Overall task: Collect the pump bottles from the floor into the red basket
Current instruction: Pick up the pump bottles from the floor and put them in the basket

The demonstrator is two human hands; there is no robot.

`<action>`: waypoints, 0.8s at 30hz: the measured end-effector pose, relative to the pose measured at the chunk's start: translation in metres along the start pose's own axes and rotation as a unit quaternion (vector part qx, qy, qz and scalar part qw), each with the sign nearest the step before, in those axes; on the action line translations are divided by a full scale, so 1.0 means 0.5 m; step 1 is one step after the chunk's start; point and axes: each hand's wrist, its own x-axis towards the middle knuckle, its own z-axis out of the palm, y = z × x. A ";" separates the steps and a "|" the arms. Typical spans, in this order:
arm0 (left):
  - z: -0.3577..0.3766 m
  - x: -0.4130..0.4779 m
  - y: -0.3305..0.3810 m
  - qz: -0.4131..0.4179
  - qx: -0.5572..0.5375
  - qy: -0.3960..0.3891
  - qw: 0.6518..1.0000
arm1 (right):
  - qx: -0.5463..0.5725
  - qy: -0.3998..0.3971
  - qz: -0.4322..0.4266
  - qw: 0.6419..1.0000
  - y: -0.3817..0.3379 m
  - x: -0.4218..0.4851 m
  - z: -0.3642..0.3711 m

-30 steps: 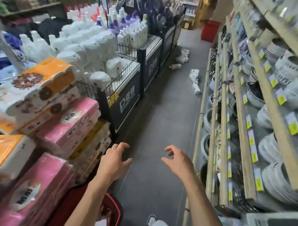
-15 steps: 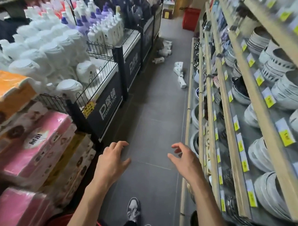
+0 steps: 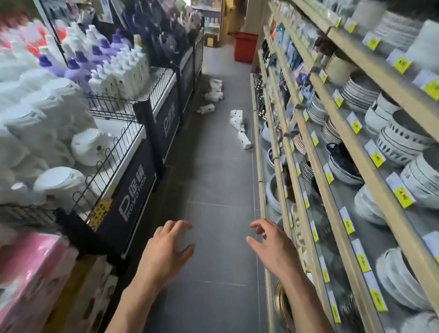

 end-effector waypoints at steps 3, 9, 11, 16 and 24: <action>-0.017 0.078 -0.006 0.008 -0.010 0.011 1.000 | 0.010 0.004 0.011 1.000 -0.001 0.055 -0.004; -0.020 0.219 -0.001 0.003 -0.011 0.007 1.000 | 0.019 0.005 0.022 1.000 0.012 0.185 -0.023; -0.018 0.261 0.006 -0.005 -0.008 0.000 1.000 | 0.019 0.003 0.019 1.000 0.013 0.235 -0.038; -0.020 0.356 0.026 -0.016 0.002 -0.002 1.000 | 0.032 0.006 0.022 0.999 0.025 0.356 -0.078; -0.011 0.488 0.025 -0.053 -0.021 0.008 0.998 | 0.081 0.029 0.005 0.996 0.019 0.542 -0.112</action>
